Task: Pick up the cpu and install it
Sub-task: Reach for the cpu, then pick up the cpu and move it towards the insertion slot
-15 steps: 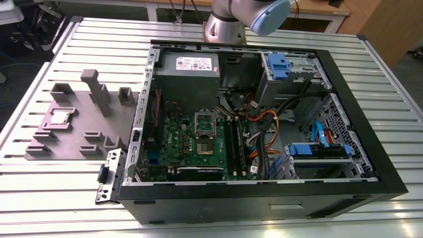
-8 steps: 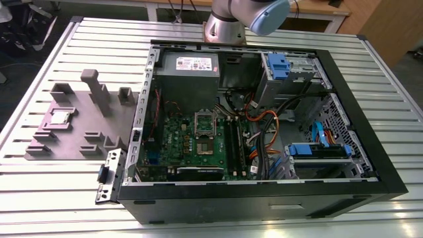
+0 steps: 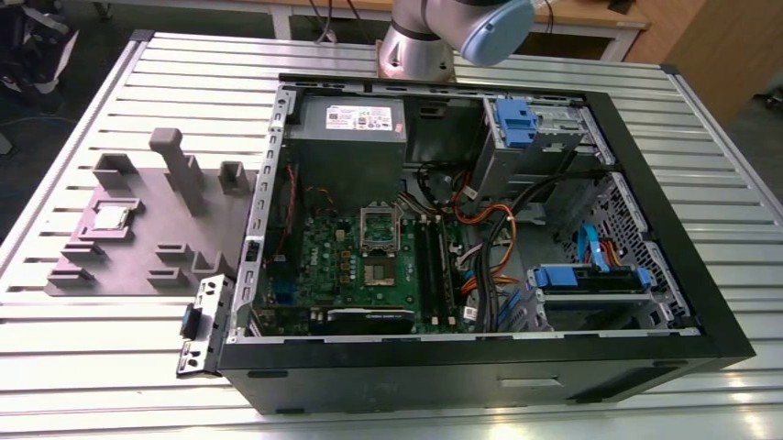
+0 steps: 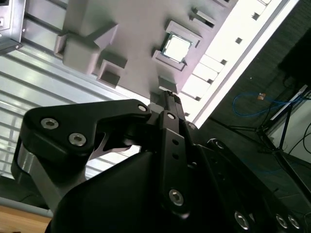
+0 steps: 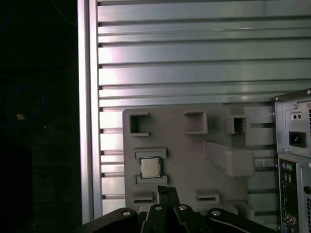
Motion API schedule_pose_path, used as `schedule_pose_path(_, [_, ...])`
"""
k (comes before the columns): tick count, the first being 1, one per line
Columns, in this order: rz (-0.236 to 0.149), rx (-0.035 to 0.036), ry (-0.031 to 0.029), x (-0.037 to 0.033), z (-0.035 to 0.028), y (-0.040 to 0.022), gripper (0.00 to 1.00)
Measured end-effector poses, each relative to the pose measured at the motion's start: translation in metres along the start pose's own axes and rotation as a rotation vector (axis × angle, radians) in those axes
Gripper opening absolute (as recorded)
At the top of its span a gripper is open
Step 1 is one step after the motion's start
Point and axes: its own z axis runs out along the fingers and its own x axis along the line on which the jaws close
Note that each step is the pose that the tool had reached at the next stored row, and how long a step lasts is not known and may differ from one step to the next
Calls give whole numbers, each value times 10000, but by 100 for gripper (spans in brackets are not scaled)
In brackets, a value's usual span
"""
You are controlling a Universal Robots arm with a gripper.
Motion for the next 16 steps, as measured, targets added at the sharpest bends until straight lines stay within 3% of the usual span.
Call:
schedule_pose_path(4, [0, 0, 1, 98, 7, -5, 11])
schedule_pose_path(16, [0, 1, 3, 110, 12, -6, 11])
